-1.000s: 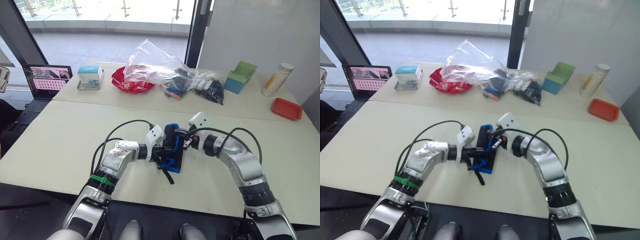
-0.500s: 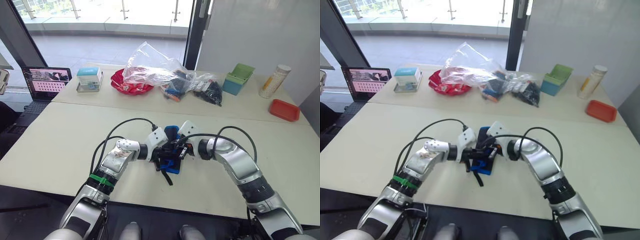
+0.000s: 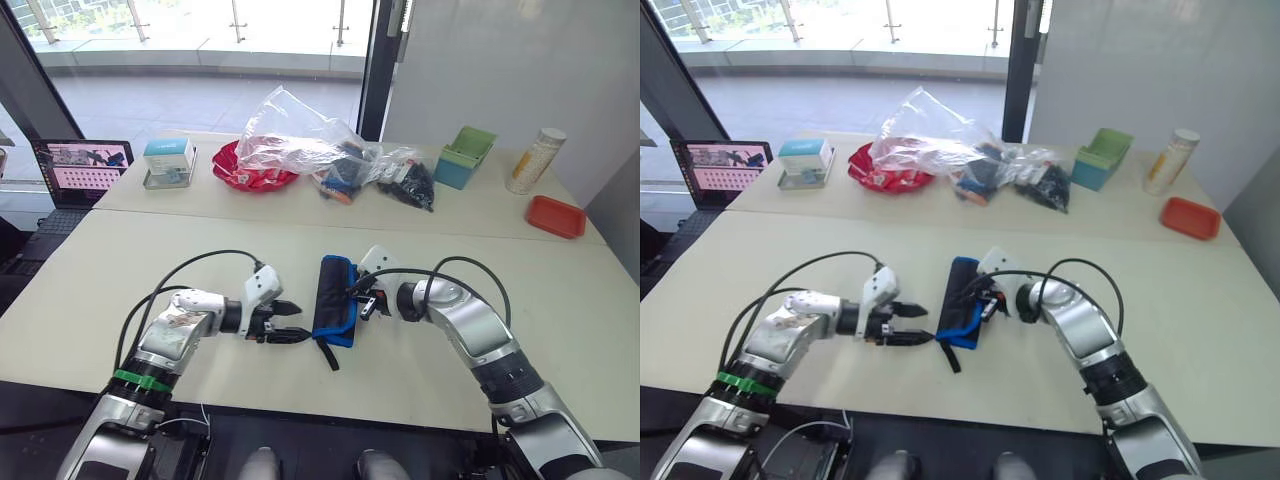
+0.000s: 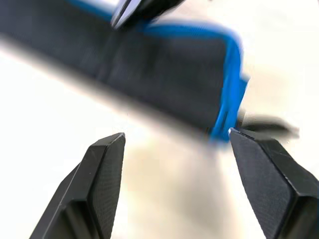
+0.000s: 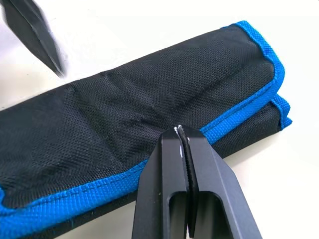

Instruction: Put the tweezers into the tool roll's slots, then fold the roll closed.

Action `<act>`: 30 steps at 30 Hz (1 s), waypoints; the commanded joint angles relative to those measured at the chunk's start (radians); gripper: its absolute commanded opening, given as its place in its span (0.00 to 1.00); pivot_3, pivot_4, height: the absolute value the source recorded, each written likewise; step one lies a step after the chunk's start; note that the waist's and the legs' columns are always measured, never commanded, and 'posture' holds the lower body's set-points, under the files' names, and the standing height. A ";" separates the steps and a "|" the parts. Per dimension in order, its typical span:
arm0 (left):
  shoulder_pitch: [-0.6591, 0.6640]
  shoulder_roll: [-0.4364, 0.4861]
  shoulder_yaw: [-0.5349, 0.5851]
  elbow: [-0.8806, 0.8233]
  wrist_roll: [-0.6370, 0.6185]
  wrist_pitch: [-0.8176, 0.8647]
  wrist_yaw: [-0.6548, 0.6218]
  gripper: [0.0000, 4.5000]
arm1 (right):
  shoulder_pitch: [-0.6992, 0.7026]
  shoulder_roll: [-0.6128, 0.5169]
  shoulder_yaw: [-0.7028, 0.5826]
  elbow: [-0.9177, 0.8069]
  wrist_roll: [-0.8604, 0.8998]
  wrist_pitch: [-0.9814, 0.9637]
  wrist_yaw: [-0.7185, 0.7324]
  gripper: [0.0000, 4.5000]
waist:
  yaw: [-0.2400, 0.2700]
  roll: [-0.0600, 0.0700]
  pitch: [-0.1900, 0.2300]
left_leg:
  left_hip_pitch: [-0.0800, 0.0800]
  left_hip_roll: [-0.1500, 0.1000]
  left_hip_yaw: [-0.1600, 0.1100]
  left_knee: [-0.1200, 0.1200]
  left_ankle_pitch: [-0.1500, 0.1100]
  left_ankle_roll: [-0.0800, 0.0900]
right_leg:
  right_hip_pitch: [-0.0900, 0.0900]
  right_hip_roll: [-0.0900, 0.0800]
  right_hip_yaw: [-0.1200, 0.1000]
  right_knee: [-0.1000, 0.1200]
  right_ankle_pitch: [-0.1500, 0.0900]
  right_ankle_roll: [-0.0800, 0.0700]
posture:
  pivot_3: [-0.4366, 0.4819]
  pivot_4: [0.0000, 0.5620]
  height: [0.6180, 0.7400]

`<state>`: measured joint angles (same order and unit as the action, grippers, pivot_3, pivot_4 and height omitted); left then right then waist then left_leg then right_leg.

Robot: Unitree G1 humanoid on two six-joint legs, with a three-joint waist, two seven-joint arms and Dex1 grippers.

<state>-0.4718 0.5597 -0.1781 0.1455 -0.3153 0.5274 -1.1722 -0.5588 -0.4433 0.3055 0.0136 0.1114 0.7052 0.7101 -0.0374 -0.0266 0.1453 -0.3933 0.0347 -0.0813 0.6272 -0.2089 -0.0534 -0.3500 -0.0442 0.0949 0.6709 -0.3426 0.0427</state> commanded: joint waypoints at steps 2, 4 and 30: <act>-0.053 -0.034 0.042 -0.006 -0.060 -0.021 -0.030 0.53 | 0.058 0.003 0.040 0.077 -0.028 0.041 -0.004 0.00 | 0.000 -0.001 0.000 | 0.000 0.000 0.000 0.000 0.000 0.000 | 0.000 0.000 0.000 0.000 0.000 0.000 | 0.48 0.27 0.86; -0.076 -0.073 0.035 0.013 -0.061 -0.045 -0.028 0.35 | 0.059 0.005 0.040 0.073 -0.028 0.042 -0.004 0.00 | -0.003 -0.001 0.000 | -0.001 0.000 0.000 0.000 0.000 0.000 | -0.001 0.000 0.000 0.000 0.000 0.000 | 0.48 0.27 0.86; -0.020 -0.189 -0.155 0.244 0.151 -0.296 -0.010 0.01 | 0.092 0.126 -0.006 0.109 -0.044 -0.039 -0.109 0.00 | -0.017 0.000 -0.001 | -0.001 0.001 0.000 -0.001 0.000 0.000 | -0.001 0.000 0.000 -0.003 0.000 0.000 | 0.48 0.27 0.86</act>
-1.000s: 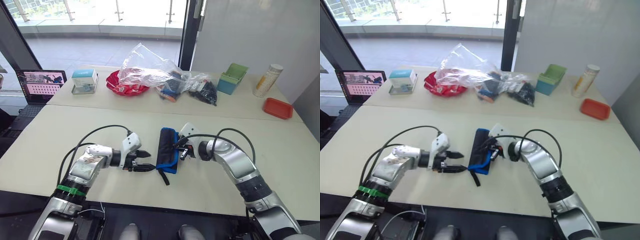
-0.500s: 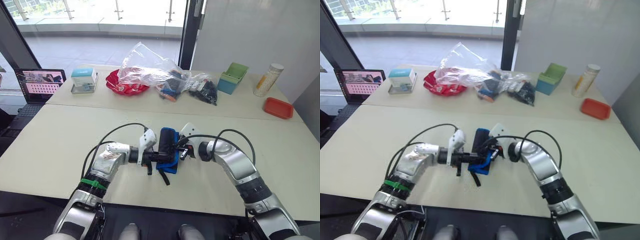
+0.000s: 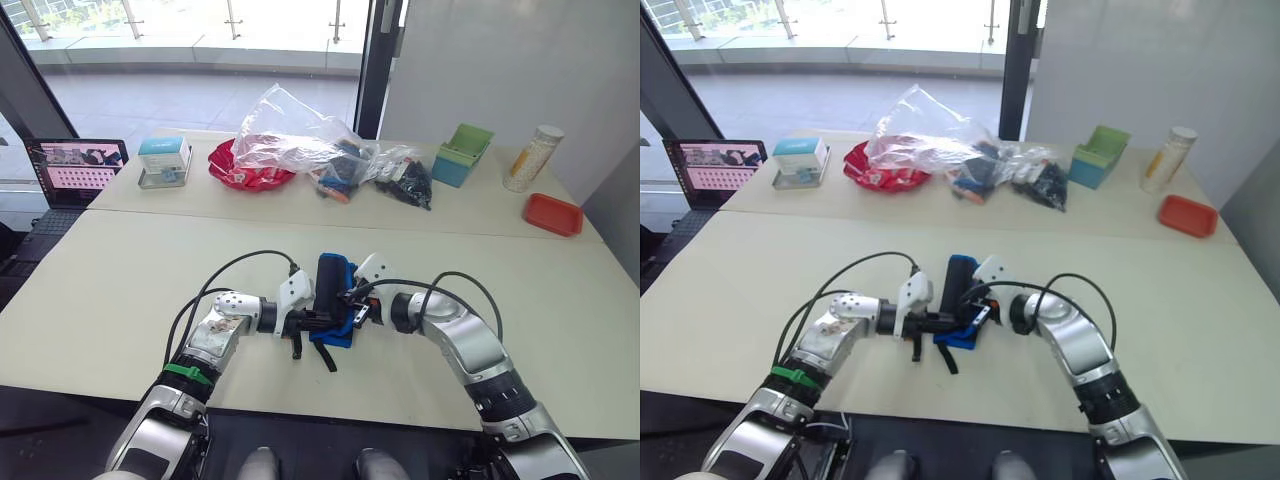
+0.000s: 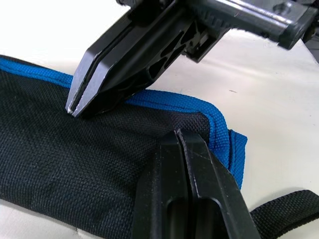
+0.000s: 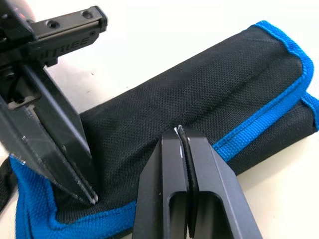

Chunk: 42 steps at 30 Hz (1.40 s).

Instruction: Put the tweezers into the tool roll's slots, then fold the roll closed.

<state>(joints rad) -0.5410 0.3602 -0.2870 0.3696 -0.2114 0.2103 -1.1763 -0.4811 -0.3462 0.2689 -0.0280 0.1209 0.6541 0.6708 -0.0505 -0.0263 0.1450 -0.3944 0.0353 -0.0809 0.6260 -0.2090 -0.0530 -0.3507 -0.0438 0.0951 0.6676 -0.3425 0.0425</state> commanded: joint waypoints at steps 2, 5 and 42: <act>0.056 0.013 -0.045 0.011 0.046 0.022 -0.003 0.01 | -0.016 0.061 0.001 0.274 -0.076 -0.035 -0.134 0.00 | -0.014 -0.001 -0.001 | 0.007 0.001 0.001 -0.001 0.000 0.000 | 0.005 0.000 0.000 -0.001 0.000 0.000 | 0.48 0.27 0.86; 0.065 0.010 -0.037 0.005 0.045 0.025 0.010 0.01 | -0.059 0.094 -0.029 0.408 -0.077 -0.097 -0.172 0.00 | -0.021 0.000 -0.002 | 0.022 0.001 0.001 -0.002 0.000 0.000 | 0.020 0.001 0.001 -0.005 -0.003 0.003 | 0.48 0.27 0.86; 0.446 0.348 0.698 -0.315 -0.310 0.084 0.148 0.63 | 0.518 -0.294 -0.709 -0.276 0.346 -0.151 0.097 0.88 | 0.011 0.009 0.024 | -0.021 -0.003 -0.001 0.001 -0.002 -0.001 | -0.021 -0.003 0.001 0.003 0.000 0.000 | 0.48 0.27 0.86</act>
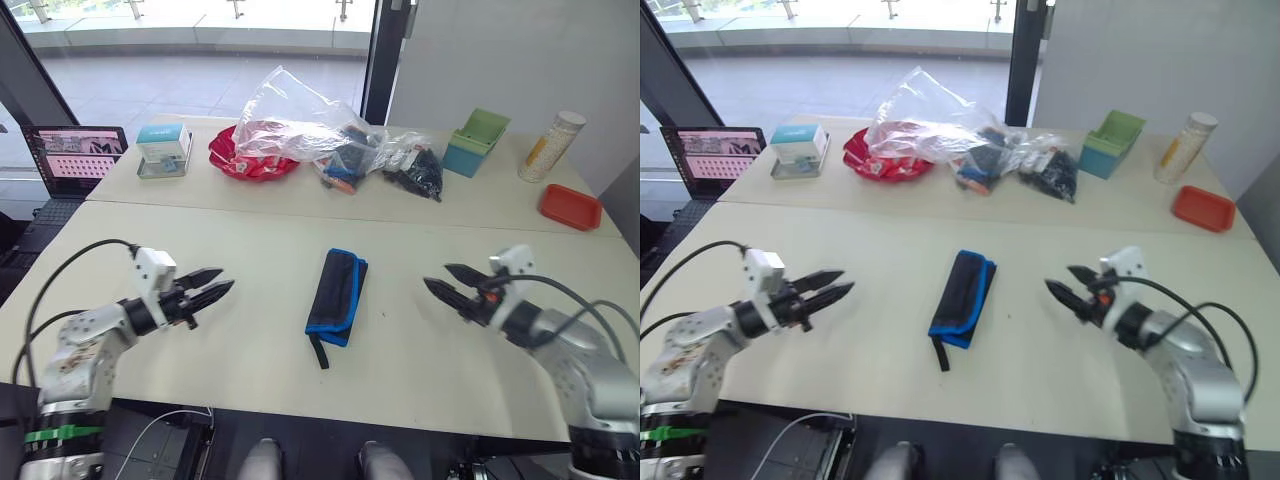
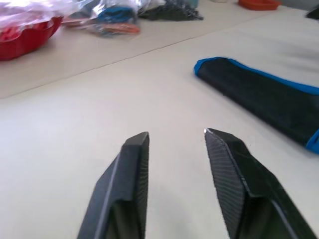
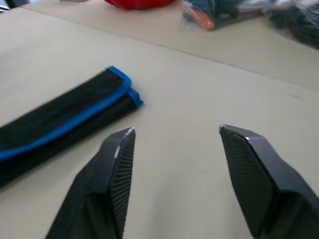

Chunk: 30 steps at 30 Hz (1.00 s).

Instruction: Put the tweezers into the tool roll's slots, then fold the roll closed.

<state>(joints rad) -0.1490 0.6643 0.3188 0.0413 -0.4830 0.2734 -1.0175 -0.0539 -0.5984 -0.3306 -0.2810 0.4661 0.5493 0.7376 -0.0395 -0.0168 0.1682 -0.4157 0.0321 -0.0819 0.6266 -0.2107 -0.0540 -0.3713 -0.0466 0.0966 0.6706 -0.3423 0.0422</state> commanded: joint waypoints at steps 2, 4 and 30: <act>0.113 0.069 0.128 0.040 -0.036 0.001 -0.028 0.78 | 0.160 -0.032 -0.167 -0.007 0.023 -0.077 0.033 1.00 | -0.001 -0.001 0.001 | 0.000 0.000 0.000 -0.001 0.000 0.000 | 0.000 0.000 0.000 -0.001 0.000 0.000 | 0.48 0.27 0.86; 0.155 0.078 0.150 0.052 -0.035 -0.017 -0.035 0.93 | 0.203 -0.019 -0.197 0.018 0.039 -0.103 0.043 1.00 | -0.006 -0.001 0.002 | 0.001 0.001 0.001 -0.001 0.000 0.000 | 0.000 0.000 0.000 -0.001 0.000 0.000 | 0.48 0.27 0.86; 0.144 0.099 0.131 0.126 0.023 -0.084 0.052 1.00 | 0.281 0.002 -0.144 0.101 -0.002 -0.202 -0.006 1.00 | -0.011 -0.018 0.001 | 0.014 0.037 0.082 0.002 -0.011 -0.004 | -0.032 0.025 0.062 0.007 0.011 0.000 | 0.48 0.27 0.86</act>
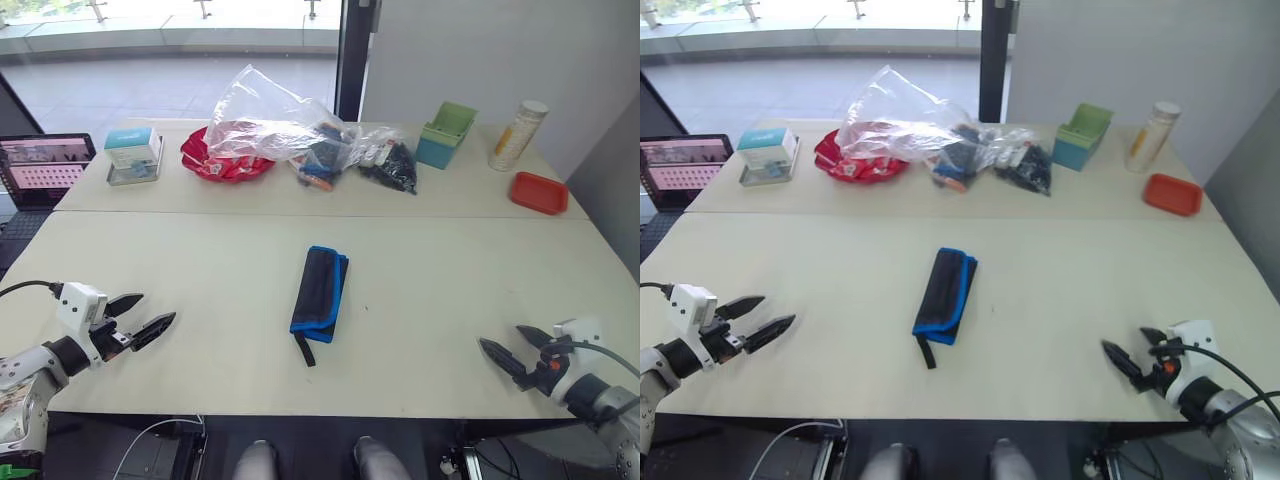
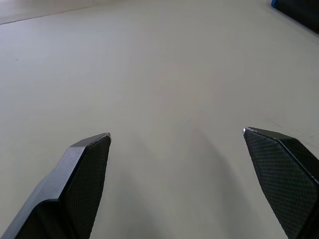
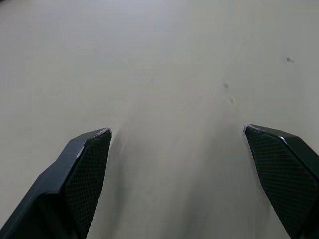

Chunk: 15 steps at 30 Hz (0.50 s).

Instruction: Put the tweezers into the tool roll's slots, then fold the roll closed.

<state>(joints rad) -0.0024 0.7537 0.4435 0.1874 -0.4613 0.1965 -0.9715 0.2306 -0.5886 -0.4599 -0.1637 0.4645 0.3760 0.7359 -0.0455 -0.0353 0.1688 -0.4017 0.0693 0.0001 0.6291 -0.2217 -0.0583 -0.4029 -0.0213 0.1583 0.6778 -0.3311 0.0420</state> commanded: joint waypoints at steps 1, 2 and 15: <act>-0.004 0.009 0.006 -0.021 0.001 -0.006 0.007 1.00 | -0.003 -0.007 -0.015 -0.013 -0.001 -0.033 -0.004 1.00 | -0.007 0.000 0.000 | -0.001 0.000 0.000 0.001 0.000 0.000 | 0.000 0.000 0.000 -0.001 0.001 0.001 | 0.48 0.27 0.86; -0.003 0.010 0.005 -0.022 0.002 -0.006 0.008 1.00 | -0.004 -0.005 -0.016 -0.010 0.000 -0.035 -0.004 1.00 | -0.008 0.000 0.000 | -0.002 0.000 -0.001 0.002 0.000 0.000 | 0.000 0.000 0.000 -0.001 0.001 0.002 | 0.48 0.27 0.86; -0.012 0.012 -0.007 -0.004 0.019 -0.018 0.007 1.00 | -0.021 -0.004 0.003 0.008 -0.004 -0.054 -0.002 1.00 | 0.002 0.000 0.000 | -0.004 -0.001 -0.004 0.005 0.000 0.000 | 0.001 -0.001 -0.004 0.000 0.001 0.002 | 0.48 0.27 0.86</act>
<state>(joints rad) -0.0052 0.7537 0.4322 0.1908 -0.4488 0.1954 -0.9681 0.2124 -0.5885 -0.4434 -0.1469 0.4546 0.3423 0.7346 -0.0434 -0.0352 0.1688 -0.4056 0.0682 -0.0041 0.6346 -0.2219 -0.0579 -0.4023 -0.0220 0.1547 0.6782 -0.3299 0.0441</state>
